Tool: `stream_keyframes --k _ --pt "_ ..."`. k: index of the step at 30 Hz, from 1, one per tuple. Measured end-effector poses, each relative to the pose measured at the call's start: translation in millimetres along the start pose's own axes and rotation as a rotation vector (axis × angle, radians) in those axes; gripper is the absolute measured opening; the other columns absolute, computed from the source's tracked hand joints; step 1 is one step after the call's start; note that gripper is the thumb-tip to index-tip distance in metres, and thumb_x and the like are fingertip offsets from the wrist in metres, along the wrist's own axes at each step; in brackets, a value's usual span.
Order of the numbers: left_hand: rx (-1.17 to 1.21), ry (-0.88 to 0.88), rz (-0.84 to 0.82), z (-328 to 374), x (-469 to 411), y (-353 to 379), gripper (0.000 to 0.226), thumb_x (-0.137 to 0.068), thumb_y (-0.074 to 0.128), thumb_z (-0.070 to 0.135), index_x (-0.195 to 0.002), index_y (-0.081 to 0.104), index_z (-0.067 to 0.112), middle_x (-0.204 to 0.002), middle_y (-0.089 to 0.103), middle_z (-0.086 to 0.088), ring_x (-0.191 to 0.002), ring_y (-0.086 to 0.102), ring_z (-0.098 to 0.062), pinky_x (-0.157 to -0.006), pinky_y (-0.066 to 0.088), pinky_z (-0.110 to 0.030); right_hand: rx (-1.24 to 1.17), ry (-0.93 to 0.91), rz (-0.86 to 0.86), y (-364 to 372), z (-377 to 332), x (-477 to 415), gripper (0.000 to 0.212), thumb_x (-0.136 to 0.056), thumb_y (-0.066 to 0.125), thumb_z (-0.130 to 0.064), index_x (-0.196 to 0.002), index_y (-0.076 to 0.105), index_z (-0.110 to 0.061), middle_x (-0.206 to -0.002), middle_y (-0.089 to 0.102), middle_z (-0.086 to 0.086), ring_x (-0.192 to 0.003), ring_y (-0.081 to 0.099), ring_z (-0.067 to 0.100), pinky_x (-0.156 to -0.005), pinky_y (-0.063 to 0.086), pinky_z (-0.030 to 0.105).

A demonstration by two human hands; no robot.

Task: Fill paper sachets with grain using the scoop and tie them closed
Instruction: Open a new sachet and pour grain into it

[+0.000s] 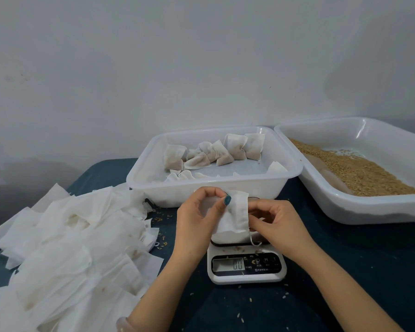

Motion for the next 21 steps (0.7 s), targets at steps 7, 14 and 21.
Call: stream_keyframes --k 7,14,21 --pt "-0.219 0.171 -0.003 9 -3 -7 0.018 -0.087 0.075 0.024 -0.101 0.064 0.025 -0.112 0.064 0.011 -0.113 0.057 -0.005 -0.095 0.040 -0.015 0.094 0.055 -0.028 -1 7 -1 0.027 -0.073 0.082 -0.035 -0.098 0.076 -0.041 -0.099 0.072 -0.014 -0.077 0.070 0.010 -0.070 0.060 0.031" --pt "-0.857 0.490 -0.327 11 3 0 0.094 -0.065 0.072 0.074 -0.143 0.043 0.030 -0.151 0.034 0.008 -0.142 0.027 -0.011 -0.117 0.025 -0.027 0.422 -0.137 0.012 -4 11 -3 0.041 -0.068 0.079 -0.044 -0.107 0.071 -0.045 -0.119 0.057 -0.028 -0.119 0.047 -0.004 -0.093 0.048 0.026" --pt "-1.036 0.593 -0.280 12 6 5 0.061 -0.072 0.067 0.049 -0.123 0.055 0.020 -0.110 0.062 0.006 -0.108 0.056 -0.018 -0.107 0.035 -0.032 0.598 -0.309 0.020 0 -1 2 0.037 -0.070 0.063 -0.056 -0.101 0.074 -0.038 -0.127 0.053 -0.027 -0.131 0.036 -0.001 -0.103 0.040 0.032"
Point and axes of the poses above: each hand's wrist, its own x-axis away from the middle knuckle, its own y-axis out of the palm, z = x × y, the point moved 4 cm from there along -x, towards the middle knuckle
